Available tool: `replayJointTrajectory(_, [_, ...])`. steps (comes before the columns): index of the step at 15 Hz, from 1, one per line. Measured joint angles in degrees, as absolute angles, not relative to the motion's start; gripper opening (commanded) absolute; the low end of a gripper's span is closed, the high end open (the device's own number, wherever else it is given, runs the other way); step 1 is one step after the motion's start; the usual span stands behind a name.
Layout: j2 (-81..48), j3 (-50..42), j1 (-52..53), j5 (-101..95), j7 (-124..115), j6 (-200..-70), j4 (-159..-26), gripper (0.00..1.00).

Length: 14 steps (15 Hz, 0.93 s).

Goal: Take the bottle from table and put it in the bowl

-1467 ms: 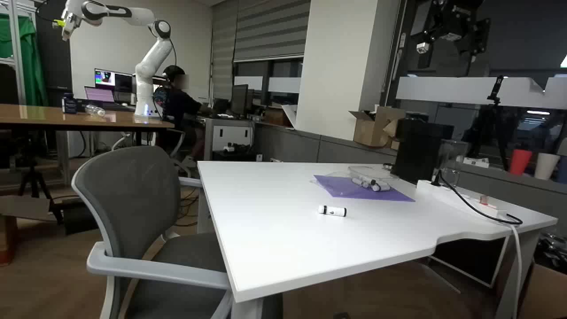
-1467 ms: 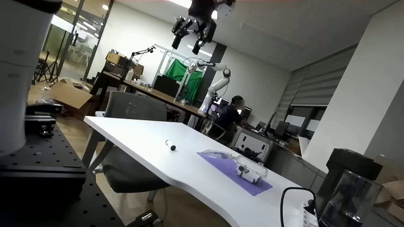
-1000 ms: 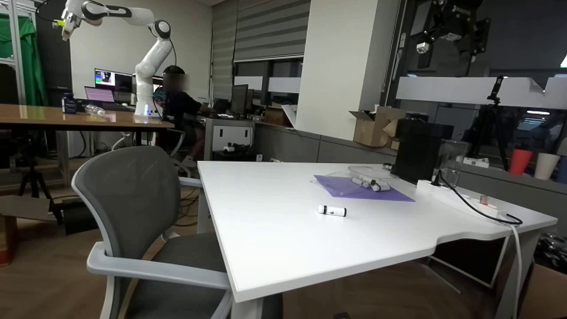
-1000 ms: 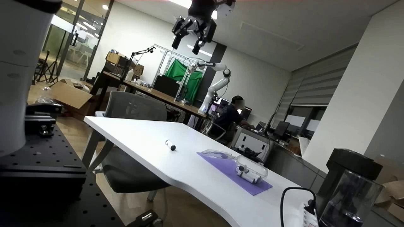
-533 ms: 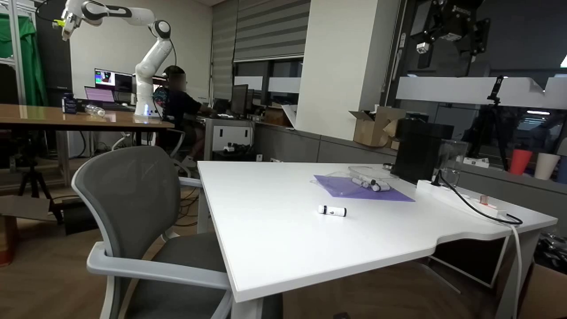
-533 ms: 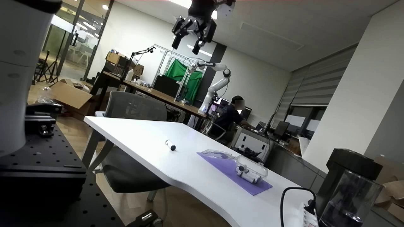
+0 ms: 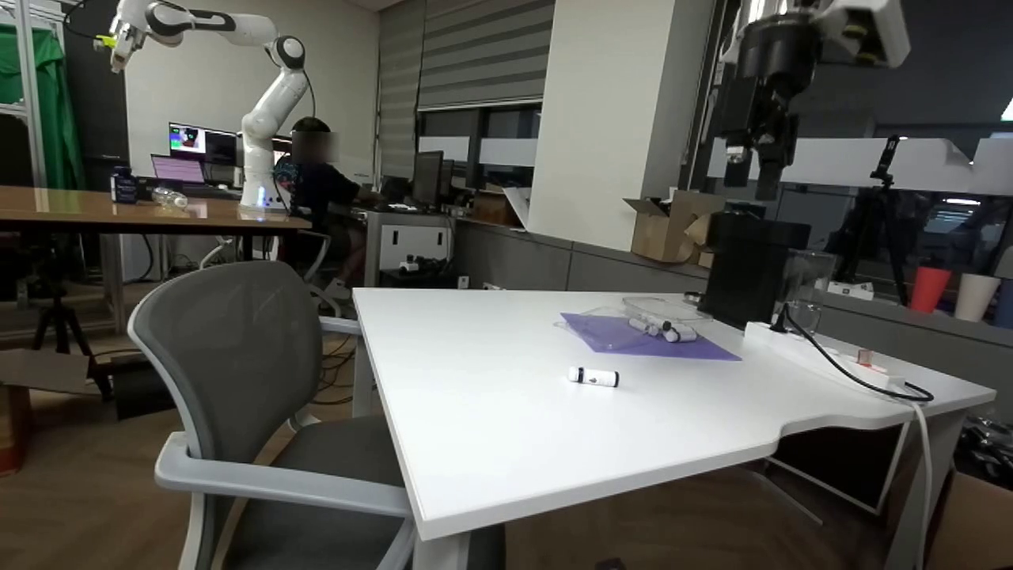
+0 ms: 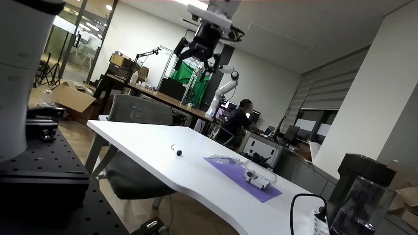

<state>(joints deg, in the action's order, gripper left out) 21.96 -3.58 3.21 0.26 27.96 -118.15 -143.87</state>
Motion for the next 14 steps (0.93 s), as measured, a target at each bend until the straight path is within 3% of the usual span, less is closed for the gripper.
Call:
replayJointTrajectory(8, [-3.22,-3.01,3.48,-2.26,50.11,-125.25,-133.57,1.0])
replayJointTrajectory(14, [-6.55,-2.52,3.45,-2.41,51.7,-124.87,-130.57,1.0])
